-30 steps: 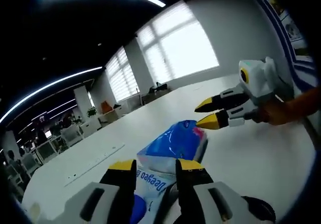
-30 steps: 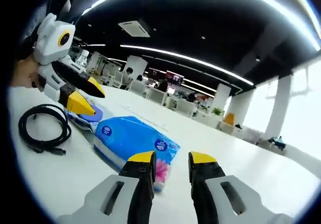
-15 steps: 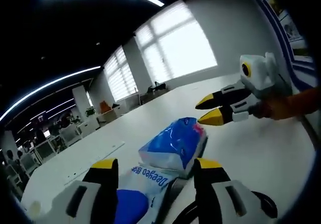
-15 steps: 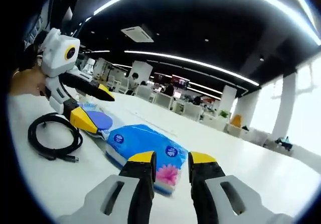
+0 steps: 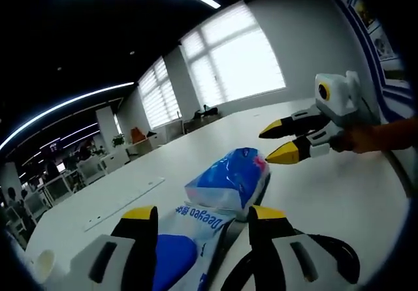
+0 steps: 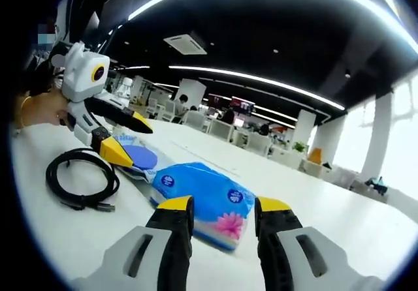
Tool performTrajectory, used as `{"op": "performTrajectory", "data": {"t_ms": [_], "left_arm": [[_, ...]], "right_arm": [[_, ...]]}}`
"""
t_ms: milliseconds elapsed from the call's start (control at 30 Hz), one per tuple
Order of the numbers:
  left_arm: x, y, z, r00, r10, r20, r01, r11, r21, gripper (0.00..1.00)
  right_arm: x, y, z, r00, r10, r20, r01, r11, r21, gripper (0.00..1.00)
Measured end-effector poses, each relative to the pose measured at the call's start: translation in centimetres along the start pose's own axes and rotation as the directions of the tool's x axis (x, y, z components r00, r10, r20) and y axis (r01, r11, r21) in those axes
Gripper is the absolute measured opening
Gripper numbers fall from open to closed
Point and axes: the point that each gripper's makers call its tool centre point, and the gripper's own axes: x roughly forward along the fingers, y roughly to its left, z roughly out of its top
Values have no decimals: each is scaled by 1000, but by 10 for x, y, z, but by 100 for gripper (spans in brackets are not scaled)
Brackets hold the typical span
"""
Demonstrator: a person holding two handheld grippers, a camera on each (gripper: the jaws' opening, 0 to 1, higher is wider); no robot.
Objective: Arrange the tabletop items into an orderly group along one side of the table until the central work area is clear of visible clutter.
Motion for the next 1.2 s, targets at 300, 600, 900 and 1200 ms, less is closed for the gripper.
{"op": "performTrajectory", "data": {"t_ms": [300, 600, 900, 1200], "left_arm": [[-3, -1, 2, 1000, -3, 8, 2, 1000, 7, 56], [-10, 2, -6, 1000, -6, -19, 6, 1000, -8, 56], [-24, 5, 0, 1000, -4, 1, 4, 1000, -14, 54], [-43, 10, 8, 999, 14, 35, -13, 1000, -28, 52]], "right_arm": [[-3, 5, 2, 999, 34, -8, -34, 999, 36, 40], [-7, 9, 3, 999, 48, -10, -48, 998, 40, 43], [-10, 17, 7, 997, 78, -2, -78, 996, 43, 46], [-10, 25, 10, 995, 101, 4, -101, 994, 39, 46]]}}
